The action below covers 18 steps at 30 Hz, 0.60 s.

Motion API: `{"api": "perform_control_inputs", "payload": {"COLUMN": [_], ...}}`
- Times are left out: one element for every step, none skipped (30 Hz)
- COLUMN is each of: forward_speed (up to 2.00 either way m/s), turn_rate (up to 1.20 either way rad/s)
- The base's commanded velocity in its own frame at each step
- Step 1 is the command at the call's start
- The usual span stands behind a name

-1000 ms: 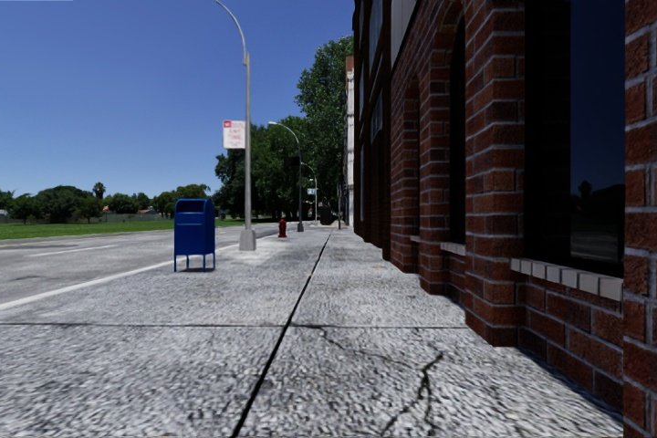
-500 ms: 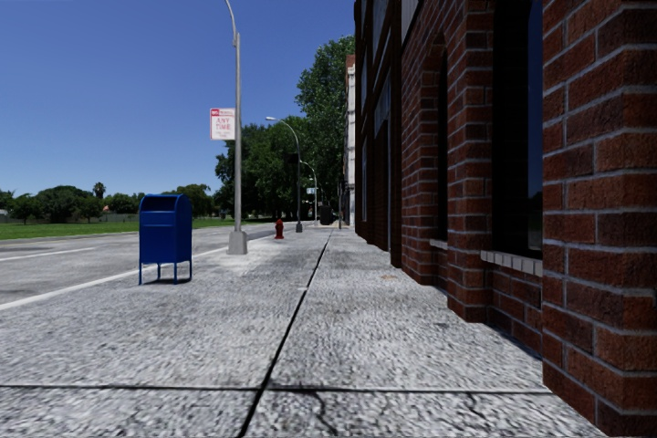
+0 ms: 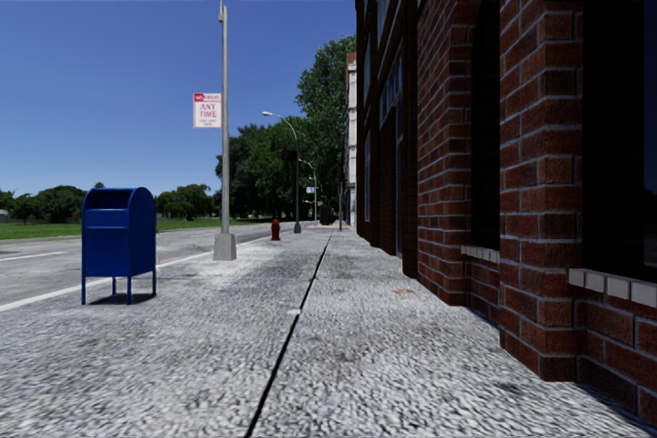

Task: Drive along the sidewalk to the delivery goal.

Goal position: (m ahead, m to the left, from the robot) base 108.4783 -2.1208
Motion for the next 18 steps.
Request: {"api": "perform_control_inputs", "payload": {"forward_speed": [2.0,2.0,2.0,2.0,2.0,2.0,2.0,2.0,2.0,2.0,2.0,2.0,2.0,2.0,2.0,2.0,2.0,2.0], "turn_rate": [0.0,0.0,0.0,0.0,0.0,0.0,0.0,0.0,0.0,0.0,0.0,0.0,0.0,0.0,0.0,0.0,0.0,0.0]}}
